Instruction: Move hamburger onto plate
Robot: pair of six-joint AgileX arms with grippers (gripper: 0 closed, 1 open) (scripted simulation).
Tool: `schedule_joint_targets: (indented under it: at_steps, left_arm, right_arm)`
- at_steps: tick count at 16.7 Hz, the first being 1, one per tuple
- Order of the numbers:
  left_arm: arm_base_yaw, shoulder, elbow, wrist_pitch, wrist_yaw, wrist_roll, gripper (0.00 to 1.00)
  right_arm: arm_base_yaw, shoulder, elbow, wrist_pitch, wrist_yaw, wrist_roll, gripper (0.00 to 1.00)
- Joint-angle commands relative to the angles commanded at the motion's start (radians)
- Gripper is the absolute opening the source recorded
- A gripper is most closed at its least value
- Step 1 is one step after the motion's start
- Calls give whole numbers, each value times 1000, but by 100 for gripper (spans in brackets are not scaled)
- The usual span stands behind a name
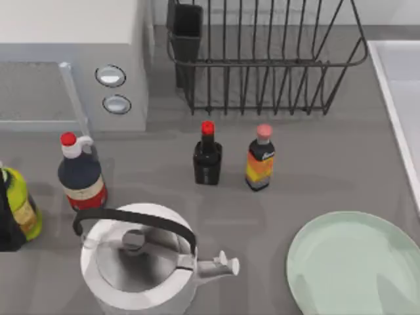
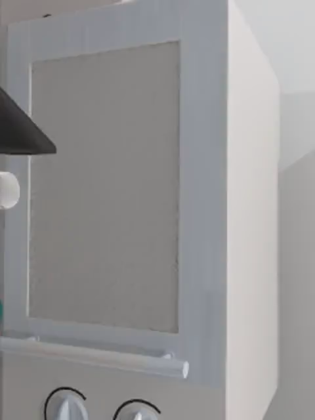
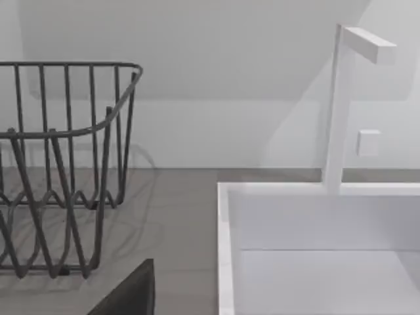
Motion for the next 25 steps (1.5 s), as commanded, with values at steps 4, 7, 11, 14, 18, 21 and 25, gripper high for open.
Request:
schedule_joint_targets:
  at_steps: [4,7,11,14,18,21,25]
  left_arm:
    - [0,0,0,0,0,0,100]
    - [0,0,0,0,0,0,100]
    - [0,0,0,0,0,0,100]
    - [0,0,0,0,0,0,100]
    - [0,0,0,0,0,0,100]
    - [0,0,0,0,0,0,100]
    - [0,0,0,0,0,0,100]
  right_arm:
    - [-4,35,26,-34,0,-13,100]
    - [-17,164,110,-148,0,-54,100]
    - [-43,461,276,-374,1,-136,100]
    - [-64,719,417,-567,2,-206,100]
    - [-91,1042,586,-800,3,-289,100]
    - [-105,1215,678,-926,3,-334,100]
    - [-113,1302,728,-992,3,-359,100]
